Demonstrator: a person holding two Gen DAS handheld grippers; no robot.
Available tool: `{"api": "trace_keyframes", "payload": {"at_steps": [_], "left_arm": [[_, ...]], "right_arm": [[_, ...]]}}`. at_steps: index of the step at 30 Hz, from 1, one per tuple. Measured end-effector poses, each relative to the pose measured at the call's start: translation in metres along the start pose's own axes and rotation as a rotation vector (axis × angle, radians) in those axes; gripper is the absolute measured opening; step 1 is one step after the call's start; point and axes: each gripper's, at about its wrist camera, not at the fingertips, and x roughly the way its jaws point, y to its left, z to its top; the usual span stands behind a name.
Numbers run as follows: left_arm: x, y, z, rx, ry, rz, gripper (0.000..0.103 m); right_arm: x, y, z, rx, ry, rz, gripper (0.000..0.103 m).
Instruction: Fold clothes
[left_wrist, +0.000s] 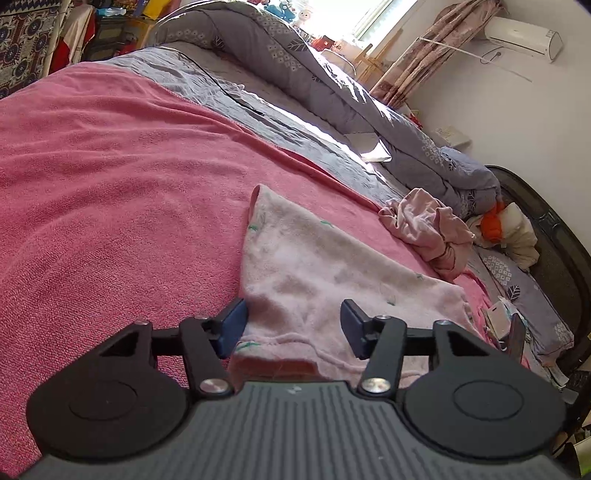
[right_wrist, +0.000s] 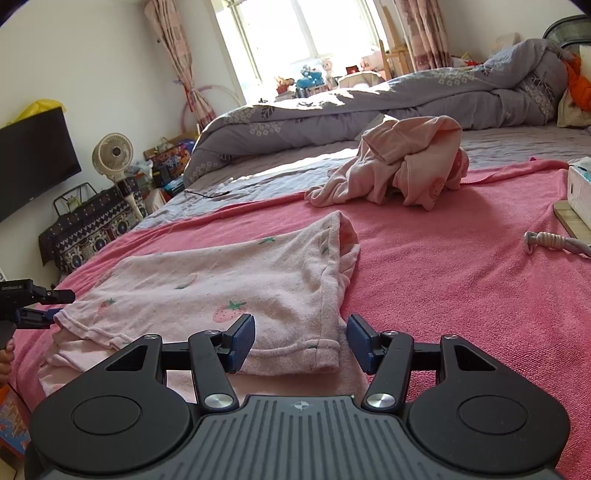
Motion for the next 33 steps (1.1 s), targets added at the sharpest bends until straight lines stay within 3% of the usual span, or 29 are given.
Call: {"api": "trace_keyframes", "payload": {"at_steps": [2,3,4,7,12,13,15,17,18,19,23,24,27,29,33], "left_arm": [[-0.004,0.0,-0.001,0.008,-0.037,0.039,0.026],[-0.006,0.001,-0.001,0.001,-0.044,0.032,0.009],[-0.009,0.002,0.0,-0.005,-0.051,0.024,0.008],[-0.018,-0.003,0.002,0.009,-0.075,-0.013,0.007],[-0.032,-0.014,0.005,0.072,-0.103,-0.009,0.007],[-0.034,-0.015,0.003,0.093,-0.105,0.021,0.007],[-0.039,-0.018,-0.003,0.159,-0.104,0.082,0.016],[-0.044,-0.024,-0.015,0.258,-0.104,0.124,0.04],[-0.047,-0.027,-0.021,0.307,-0.103,0.145,0.055],[-0.048,-0.029,-0.026,0.344,-0.098,0.154,0.06],[-0.044,-0.041,-0.041,0.47,-0.067,0.189,0.062],[-0.042,-0.043,-0.043,0.49,-0.07,0.2,0.067],[-0.03,-0.048,-0.046,0.542,-0.082,0.283,0.072],[-0.025,-0.048,-0.045,0.553,-0.091,0.321,0.073],[-0.021,-0.044,-0.042,0.553,-0.104,0.346,0.076]], "right_arm": [[0.002,0.001,-0.001,-0.008,0.009,-0.024,0.047],[0.001,0.002,-0.001,-0.015,0.006,-0.039,0.035],[-0.002,0.002,0.0,-0.021,-0.001,-0.052,0.023],[-0.013,-0.004,0.008,0.013,-0.028,-0.01,0.015],[-0.033,-0.003,0.02,0.008,-0.101,0.004,0.009],[-0.036,-0.002,0.022,-0.002,-0.111,0.001,0.009],[-0.038,0.001,0.019,-0.061,-0.112,-0.035,0.012],[-0.039,0.01,0.009,-0.176,-0.114,-0.097,0.023],[-0.039,0.017,0.0,-0.258,-0.118,-0.129,0.037],[-0.039,0.024,-0.009,-0.336,-0.12,-0.145,0.047],[-0.035,0.05,-0.037,-0.554,-0.112,-0.16,0.053],[-0.032,0.056,-0.042,-0.595,-0.114,-0.174,0.057],[-0.018,0.07,-0.052,-0.701,-0.153,-0.281,0.061],[-0.01,0.072,-0.052,-0.711,-0.171,-0.351,0.062],[-0.009,0.057,-0.038,-0.587,-0.205,-0.412,0.07]]}}
